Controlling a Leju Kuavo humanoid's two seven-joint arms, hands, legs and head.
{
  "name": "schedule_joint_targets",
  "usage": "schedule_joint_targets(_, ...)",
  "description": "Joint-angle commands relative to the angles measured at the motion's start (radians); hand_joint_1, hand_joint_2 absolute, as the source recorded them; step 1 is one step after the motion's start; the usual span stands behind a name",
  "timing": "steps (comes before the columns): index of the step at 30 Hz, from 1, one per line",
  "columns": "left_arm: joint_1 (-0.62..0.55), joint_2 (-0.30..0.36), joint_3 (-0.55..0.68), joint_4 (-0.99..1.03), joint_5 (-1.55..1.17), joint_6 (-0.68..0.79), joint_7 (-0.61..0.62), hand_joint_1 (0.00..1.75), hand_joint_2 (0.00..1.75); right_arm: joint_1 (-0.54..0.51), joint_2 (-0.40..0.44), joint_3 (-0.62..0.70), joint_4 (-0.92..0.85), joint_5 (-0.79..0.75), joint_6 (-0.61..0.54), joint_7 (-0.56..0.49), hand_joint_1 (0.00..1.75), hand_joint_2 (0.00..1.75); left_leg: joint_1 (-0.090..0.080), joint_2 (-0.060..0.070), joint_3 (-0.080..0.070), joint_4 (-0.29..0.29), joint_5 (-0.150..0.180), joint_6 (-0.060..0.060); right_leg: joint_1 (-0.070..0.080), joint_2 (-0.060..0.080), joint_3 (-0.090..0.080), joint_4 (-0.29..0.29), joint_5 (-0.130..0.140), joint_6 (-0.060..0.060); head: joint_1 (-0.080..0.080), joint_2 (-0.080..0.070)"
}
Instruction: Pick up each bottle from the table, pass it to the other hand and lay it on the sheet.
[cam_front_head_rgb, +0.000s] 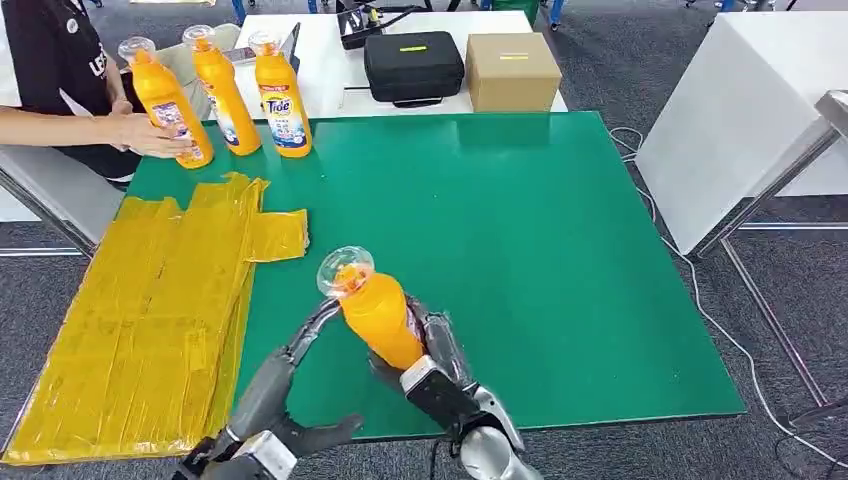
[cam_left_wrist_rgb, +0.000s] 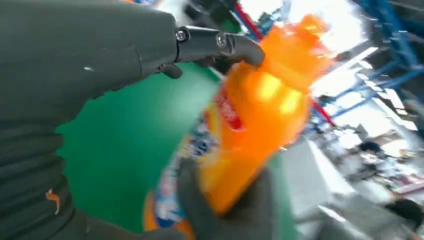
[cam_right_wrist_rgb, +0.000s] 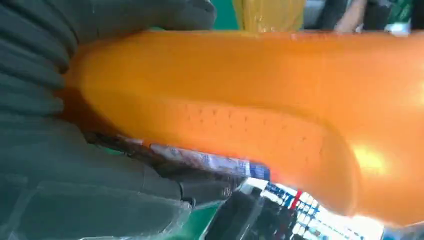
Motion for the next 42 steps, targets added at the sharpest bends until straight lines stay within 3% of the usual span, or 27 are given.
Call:
schedule_joint_targets(1,-0.198,-0.118,-0.099,0.215,0.085,-0.097,0.017,0.0,1.75,0.035,-0.078,-0.039,-0.046,0.046,-0.051,0.053,1.75,1.75,0.001,-0.005,0.002,-0.001,0.0,-0.003,0.001,-0.006,0.004,-0.002,-0.001,0.0,-0.001,0.0)
schedule_joint_targets(2,-0.21,-0.135,-0.076,0.233,0.18,-0.158,0.043,0.0,1.75,0.03,-0.078,-0.027,-0.027,0.058,-0.065,0.039,1.75,1.75,0.001,-0.008,0.003,-0.001,0.0,-0.003,0.001,-0.009,0.006,-0.003,-0.002,0.0,0.0,0.0)
schedule_joint_targets(9,-0.257,-0.178,0.024,0.327,0.396,-0.193,0.118,0.0,1.75,-0.003,-0.034,0.026,0.047,0.15,-0.136,0.048,1.75,1.75,0.001,0.0,0.002,0.0,0.0,-0.002,0.001,-0.001,0.003,-0.002,0.0,-0.001,0.0,0.0)
schedule_joint_targets(15,-0.269,-0.186,0.032,0.344,0.429,-0.199,0.142,0.0,1.75,-0.015,-0.031,0.035,0.066,0.154,-0.136,0.047,1.75,1.75,0.002,0.0,0.002,0.0,0.0,-0.002,0.001,-0.001,0.004,-0.001,0.0,0.0,0.0,0.0)
schedule_joint_targets(23,-0.322,-0.206,0.038,0.461,0.516,-0.154,0.158,0.0,1.75,-0.043,-0.06,0.092,0.117,0.12,-0.248,0.0,1.75,1.75,0.002,0.002,0.003,-0.001,0.0,-0.003,0.001,0.001,0.004,-0.002,0.001,0.0,0.0,0.0)
schedule_joint_targets(42,-0.301,-0.197,0.051,0.445,0.475,-0.076,0.123,0.0,1.75,-0.116,-0.045,0.152,0.128,0.063,-0.241,-0.015,1.75,1.75,0.001,0.003,0.002,0.0,0.0,-0.003,0.001,0.002,0.003,-0.001,0.0,-0.001,0.0,0.0)
